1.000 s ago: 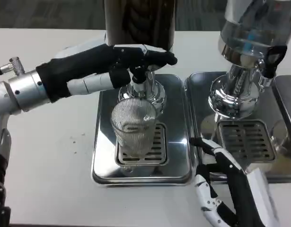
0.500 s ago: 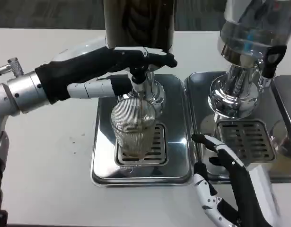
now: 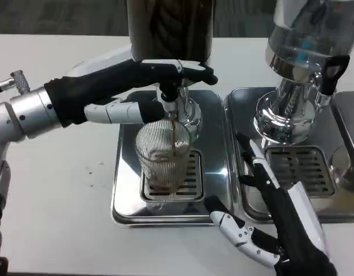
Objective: Grasp the cup under the faucet to collect the drink, then remove the cup.
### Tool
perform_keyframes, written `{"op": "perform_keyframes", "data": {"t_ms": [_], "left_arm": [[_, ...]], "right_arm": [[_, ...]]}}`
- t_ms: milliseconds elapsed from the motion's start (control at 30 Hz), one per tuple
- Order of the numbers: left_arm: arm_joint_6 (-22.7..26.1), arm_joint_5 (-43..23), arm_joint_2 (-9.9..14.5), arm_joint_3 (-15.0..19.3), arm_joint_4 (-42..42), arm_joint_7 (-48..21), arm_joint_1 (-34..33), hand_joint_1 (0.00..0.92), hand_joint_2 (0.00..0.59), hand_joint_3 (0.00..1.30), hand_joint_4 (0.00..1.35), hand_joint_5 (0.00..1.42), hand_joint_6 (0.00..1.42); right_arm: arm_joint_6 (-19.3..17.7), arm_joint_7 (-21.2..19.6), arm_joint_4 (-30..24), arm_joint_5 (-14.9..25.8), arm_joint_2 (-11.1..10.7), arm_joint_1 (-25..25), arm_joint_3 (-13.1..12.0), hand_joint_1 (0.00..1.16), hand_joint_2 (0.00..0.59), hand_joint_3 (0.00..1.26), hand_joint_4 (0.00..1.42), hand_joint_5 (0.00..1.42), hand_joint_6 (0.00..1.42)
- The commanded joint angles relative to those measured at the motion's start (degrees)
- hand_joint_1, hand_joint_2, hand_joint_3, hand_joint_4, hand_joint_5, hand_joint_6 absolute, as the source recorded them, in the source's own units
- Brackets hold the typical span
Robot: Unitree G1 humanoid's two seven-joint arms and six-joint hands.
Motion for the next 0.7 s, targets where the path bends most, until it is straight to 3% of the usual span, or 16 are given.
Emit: {"op": "perform_keyframes", "data": {"t_ms": [33,300,700], "left_arm": [[-0.91,1.02,0.43,-0.84,-0.67,-0.31,0.84,0.000,0.069,0.24,0.11,0.13,0.09],[-0.97,1.06,0.44,-1.02,-0.79,-0.13,0.91,0.000,0.072,0.24,0.11,0.13,0.09],[-1.10,0.96,0.64,-0.99,-0.96,0.03,1.19,0.000,0.073,0.24,0.12,0.14,0.09]], "right_arm": [[2.19,3.18,1.50,2.70,-0.25,-2.66,-0.06,0.56,0.239,0.01,0.00,0.02,0.20],[3.69,6.38,3.42,5.56,-0.26,-6.02,-0.22,0.55,0.221,0.01,0.01,0.01,0.18],[3.31,6.56,7.31,6.77,0.36,-10.13,-0.21,0.52,0.213,0.03,0.03,0.02,0.18]]}}
